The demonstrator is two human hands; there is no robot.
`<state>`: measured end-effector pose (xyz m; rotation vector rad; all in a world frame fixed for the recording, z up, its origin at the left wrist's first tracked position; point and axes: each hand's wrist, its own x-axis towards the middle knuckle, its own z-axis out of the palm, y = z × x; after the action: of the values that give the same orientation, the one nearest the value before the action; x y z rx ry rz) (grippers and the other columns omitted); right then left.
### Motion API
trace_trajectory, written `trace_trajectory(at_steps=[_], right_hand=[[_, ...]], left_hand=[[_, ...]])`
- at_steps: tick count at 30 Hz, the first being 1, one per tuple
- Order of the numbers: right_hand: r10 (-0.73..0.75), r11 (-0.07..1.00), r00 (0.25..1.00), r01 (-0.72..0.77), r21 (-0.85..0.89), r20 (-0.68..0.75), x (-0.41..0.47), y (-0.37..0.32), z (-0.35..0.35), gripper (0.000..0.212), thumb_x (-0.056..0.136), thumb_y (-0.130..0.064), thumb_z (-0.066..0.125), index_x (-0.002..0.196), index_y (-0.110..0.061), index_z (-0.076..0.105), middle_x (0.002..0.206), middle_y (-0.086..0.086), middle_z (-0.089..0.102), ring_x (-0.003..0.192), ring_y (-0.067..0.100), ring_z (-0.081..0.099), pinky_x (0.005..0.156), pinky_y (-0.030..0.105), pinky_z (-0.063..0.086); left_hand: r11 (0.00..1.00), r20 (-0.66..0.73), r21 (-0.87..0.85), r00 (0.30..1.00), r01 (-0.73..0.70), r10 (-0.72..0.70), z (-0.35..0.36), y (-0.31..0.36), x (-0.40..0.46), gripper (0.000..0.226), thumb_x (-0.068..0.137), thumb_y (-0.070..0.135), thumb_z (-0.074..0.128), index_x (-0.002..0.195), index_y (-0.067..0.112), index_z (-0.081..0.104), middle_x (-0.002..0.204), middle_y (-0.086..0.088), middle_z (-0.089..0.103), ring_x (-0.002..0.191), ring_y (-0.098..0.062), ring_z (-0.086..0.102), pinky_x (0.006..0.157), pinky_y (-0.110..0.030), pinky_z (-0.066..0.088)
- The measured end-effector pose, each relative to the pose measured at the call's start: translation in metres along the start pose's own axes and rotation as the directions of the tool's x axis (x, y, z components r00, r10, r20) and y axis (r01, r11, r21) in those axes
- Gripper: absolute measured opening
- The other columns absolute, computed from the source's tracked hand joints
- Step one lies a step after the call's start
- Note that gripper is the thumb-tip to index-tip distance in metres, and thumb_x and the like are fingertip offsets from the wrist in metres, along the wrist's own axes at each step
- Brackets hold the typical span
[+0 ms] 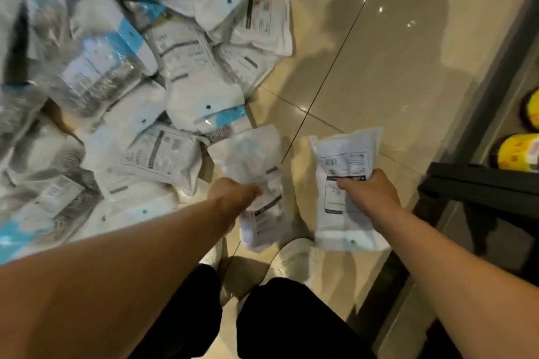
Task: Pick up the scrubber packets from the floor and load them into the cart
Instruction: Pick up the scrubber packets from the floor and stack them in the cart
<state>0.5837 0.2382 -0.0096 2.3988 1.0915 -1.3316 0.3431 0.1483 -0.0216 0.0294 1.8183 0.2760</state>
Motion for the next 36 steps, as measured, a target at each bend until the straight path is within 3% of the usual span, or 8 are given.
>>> trace_trajectory(at_steps=[3,7,9,14,18,23,27,36], right_hand=[[-0.009,0.996,1.000,0.008,0.088,0.012,-0.061,-0.024,-0.034,0.052,0.076,-0.038,0.082,0.122,-0.022,0.062,0.109,0.000,0.071,0.093,0.022,0.065,0.072,0.033,0.049],[-0.049,0.988,0.999,0.046,0.146,0.021,-0.165,-0.070,-0.086,0.075,0.049,-0.055,0.078,0.117,-0.027,0.067,0.109,-0.001,0.075,0.098,0.026,0.071,0.092,0.045,0.059],[-0.077,0.982,0.997,0.076,0.172,0.000,-0.226,-0.094,-0.113,0.072,0.058,-0.054,0.082,0.122,-0.026,0.063,0.114,0.000,0.073,0.104,0.028,0.070,0.096,0.048,0.058],[-0.164,0.924,0.986,0.151,0.353,0.007,-0.381,-0.135,-0.181,0.045,0.085,-0.031,0.080,0.123,-0.026,0.057,0.107,-0.007,0.068,0.096,0.019,0.065,0.086,0.038,0.051],[-0.273,0.869,0.961,0.226,0.440,0.047,-0.497,-0.163,-0.232,0.026,0.088,-0.012,0.070,0.100,-0.035,0.069,0.091,-0.010,0.078,0.093,0.023,0.073,0.089,0.047,0.060],[-0.416,0.836,0.903,0.334,0.434,0.105,-0.604,-0.175,-0.271,0.046,0.079,-0.023,0.077,0.120,-0.039,0.063,0.110,-0.012,0.076,0.105,0.018,0.070,0.093,0.047,0.055],[-0.547,0.784,0.825,0.443,0.434,0.145,-0.651,-0.202,-0.290,0.042,0.089,-0.013,0.074,0.123,-0.036,0.063,0.114,-0.014,0.074,0.109,0.014,0.067,0.090,0.040,0.051],[-0.765,0.642,0.525,0.668,0.376,0.374,-0.680,-0.326,-0.314,0.036,0.090,-0.013,0.072,0.121,-0.032,0.067,0.110,-0.010,0.079,0.106,0.021,0.074,0.098,0.048,0.056]], left_hand=[[0.978,0.083,0.096,0.981,-0.186,0.178,-0.021,0.021,-0.070,0.048,0.071,0.029,0.082,0.116,0.019,0.070,0.111,-0.002,0.075,0.103,-0.024,0.070,0.099,-0.044,0.057],[0.882,0.148,0.036,0.875,-0.470,0.460,-0.065,0.049,-0.172,0.048,0.076,0.031,0.078,0.123,0.035,0.068,0.113,0.014,0.075,0.106,-0.004,0.069,0.091,-0.026,0.058],[0.863,0.109,-0.001,0.857,-0.506,0.503,-0.091,0.067,-0.224,0.042,0.081,0.032,0.073,0.122,0.034,0.069,0.111,0.012,0.077,0.103,-0.011,0.072,0.088,-0.032,0.059],[0.893,0.056,-0.194,0.905,-0.405,0.423,-0.161,0.108,-0.378,0.014,0.092,0.017,0.073,0.096,0.030,0.071,0.088,0.015,0.078,0.074,0.003,0.073,0.060,-0.011,0.050],[0.843,0.022,-0.365,0.901,-0.396,0.433,-0.218,0.113,-0.493,0.012,0.096,0.019,0.068,0.104,0.027,0.074,0.097,0.009,0.081,0.086,-0.007,0.077,0.073,-0.026,0.056],[0.772,-0.040,-0.423,0.861,-0.475,0.508,-0.277,0.092,-0.598,0.028,0.097,0.024,0.067,0.122,0.035,0.068,0.112,0.013,0.079,0.102,-0.008,0.075,0.093,-0.040,0.057],[0.708,-0.153,-0.459,0.833,-0.536,0.531,-0.320,0.083,-0.647,0.036,0.096,0.024,0.067,0.131,0.031,0.064,0.118,0.007,0.078,0.108,-0.016,0.075,0.101,-0.051,0.055],[0.491,-0.493,-0.594,0.770,-0.638,0.405,-0.359,0.107,-0.694,0.024,0.100,0.024,0.061,0.120,0.015,0.071,0.109,-0.005,0.080,0.100,-0.024,0.077,0.084,-0.040,0.056]])
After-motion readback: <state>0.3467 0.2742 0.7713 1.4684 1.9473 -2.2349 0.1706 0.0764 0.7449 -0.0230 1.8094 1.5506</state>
